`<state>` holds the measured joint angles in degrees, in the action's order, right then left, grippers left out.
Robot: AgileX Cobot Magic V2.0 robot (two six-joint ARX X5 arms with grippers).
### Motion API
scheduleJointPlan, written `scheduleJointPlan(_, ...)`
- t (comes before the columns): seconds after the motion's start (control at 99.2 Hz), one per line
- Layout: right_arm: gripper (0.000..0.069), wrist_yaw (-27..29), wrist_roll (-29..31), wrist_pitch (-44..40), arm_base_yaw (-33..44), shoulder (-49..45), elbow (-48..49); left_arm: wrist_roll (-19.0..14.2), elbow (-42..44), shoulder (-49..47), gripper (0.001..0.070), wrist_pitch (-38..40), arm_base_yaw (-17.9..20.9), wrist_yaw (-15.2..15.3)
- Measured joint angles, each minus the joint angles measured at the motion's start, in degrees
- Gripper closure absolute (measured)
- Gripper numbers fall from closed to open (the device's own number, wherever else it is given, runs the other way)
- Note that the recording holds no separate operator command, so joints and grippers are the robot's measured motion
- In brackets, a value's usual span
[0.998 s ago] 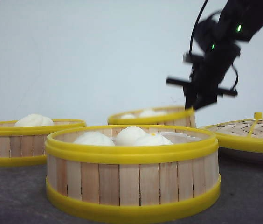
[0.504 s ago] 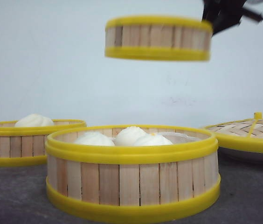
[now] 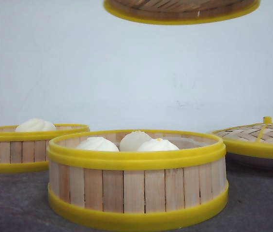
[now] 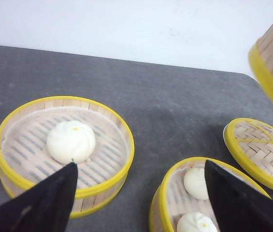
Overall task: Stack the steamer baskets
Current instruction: 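Lift the basket with the right gripper and set it on the front basket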
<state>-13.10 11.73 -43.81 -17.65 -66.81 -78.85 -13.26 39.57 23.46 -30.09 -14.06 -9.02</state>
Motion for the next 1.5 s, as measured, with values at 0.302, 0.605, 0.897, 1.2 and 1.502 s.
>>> scheduleJointPlan(0.302, 0.0651, 1.0, 0.2, 7.8, -7.0, 0.0, 13.9, 0.0, 0.0, -0.8, 0.02, -1.5, 0.0, -0.2)
scheduleJointPlan(0.605, 0.0651, 5.2, 2.4, 19.1, -12.6, -0.2, 25.4, 0.1, 0.0, -0.8, 0.02, -2.5, 0.0, -0.2)
scheduleJointPlan(0.897, 0.0651, 5.3, 3.5, 23.0, -13.2, -4.3, 26.9, 0.2, 0.0, -0.8, 0.02, -2.6, 0.0, -0.2)
scheduleJointPlan(1.2, 0.0651, 5.3, 3.8, 23.5, -13.4, -7.8, 26.9, 0.2, 0.0, -0.8, 0.02, -2.6, 0.0, -0.2)
scheduleJointPlan(1.502, 0.0651, 6.0, 3.7, 23.2, -13.4, -8.9, 26.9, 0.2, 0.0, -0.8, 0.02, -2.7, 0.0, -0.2)
